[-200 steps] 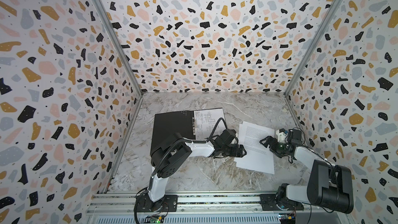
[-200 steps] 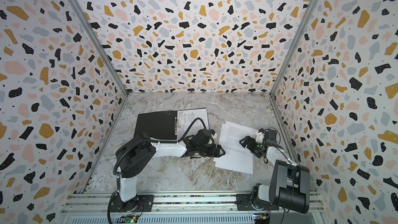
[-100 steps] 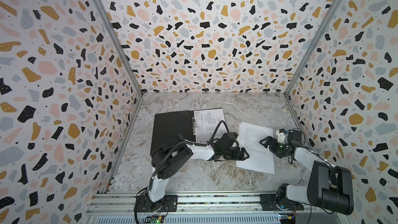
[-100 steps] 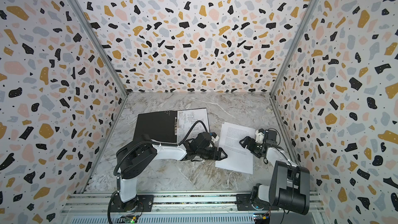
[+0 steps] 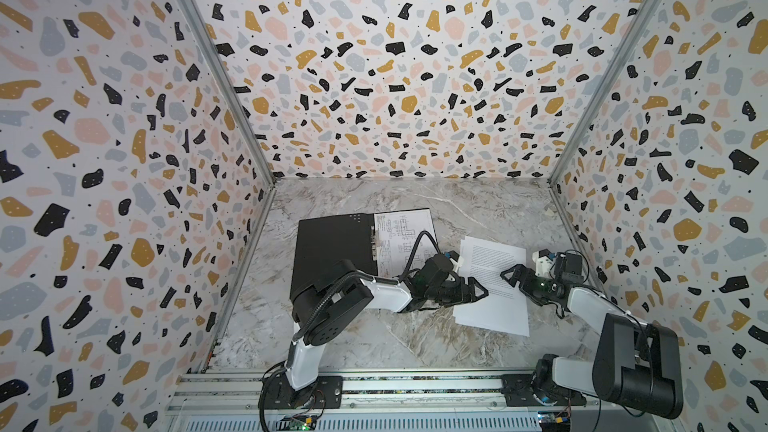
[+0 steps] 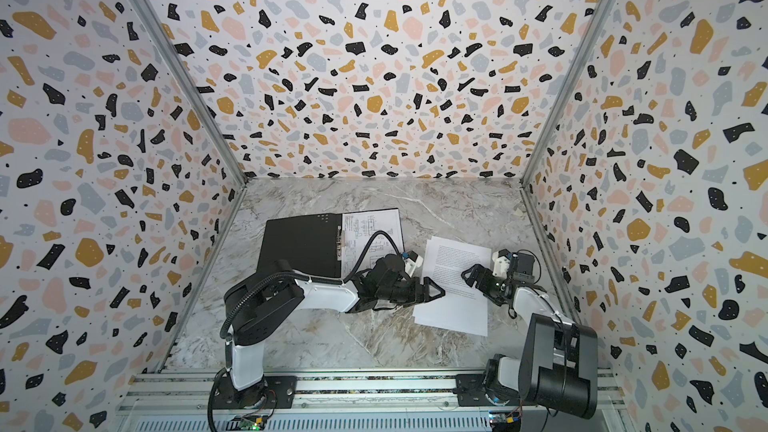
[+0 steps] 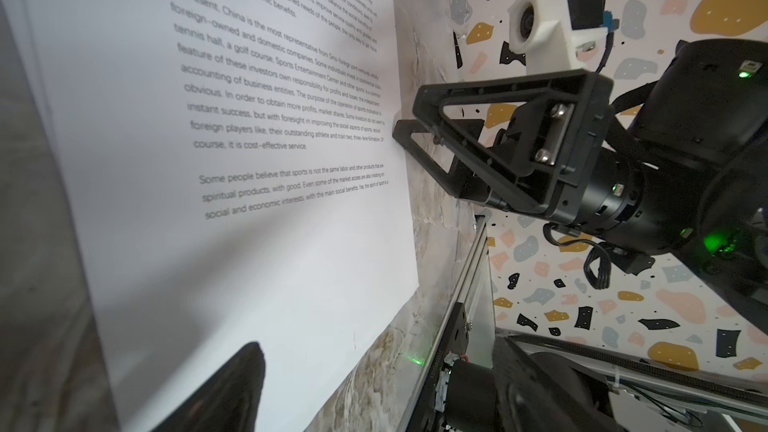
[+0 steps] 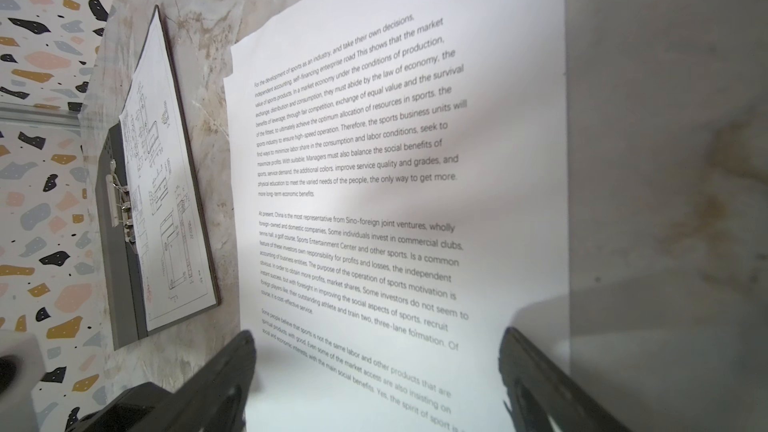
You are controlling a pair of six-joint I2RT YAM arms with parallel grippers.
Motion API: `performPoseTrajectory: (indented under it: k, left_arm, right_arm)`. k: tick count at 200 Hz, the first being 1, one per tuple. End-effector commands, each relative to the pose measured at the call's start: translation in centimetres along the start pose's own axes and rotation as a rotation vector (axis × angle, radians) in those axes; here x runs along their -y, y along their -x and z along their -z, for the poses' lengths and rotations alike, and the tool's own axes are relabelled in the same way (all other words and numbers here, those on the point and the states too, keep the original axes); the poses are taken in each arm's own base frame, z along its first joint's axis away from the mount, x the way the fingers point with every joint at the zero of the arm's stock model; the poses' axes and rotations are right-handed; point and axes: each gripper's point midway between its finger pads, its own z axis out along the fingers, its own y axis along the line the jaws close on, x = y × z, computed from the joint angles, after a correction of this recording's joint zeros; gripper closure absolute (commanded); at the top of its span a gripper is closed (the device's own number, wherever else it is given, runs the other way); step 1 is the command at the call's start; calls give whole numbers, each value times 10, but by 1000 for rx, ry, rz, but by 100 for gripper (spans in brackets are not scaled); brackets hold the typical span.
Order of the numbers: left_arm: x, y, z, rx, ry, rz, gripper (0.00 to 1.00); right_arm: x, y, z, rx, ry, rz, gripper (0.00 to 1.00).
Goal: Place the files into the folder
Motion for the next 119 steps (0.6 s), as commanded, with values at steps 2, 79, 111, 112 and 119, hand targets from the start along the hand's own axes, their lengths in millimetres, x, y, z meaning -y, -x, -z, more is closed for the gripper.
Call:
performPoseTrajectory:
  k: [2,79,111,112,119]
  left_arm:
    - [30,11,5,30,-73,-34,13]
    - [-22,20,27,23,232,-154,9]
    - [-30,34,22,23,290,-195,4]
    - [-31,34,22,21,291,-195,4]
    - [-35,37,19,17,301,-198,3]
  right_arm:
    - [7,-26,-1,-81,-23,-57,8]
    - [2,1,26,32,-109,1,1]
    - [12,16,30,77,-162,-4,1]
    - [13,15,29,75,-163,-5,1]
    - [15,17,27,76,-163,-9,1]
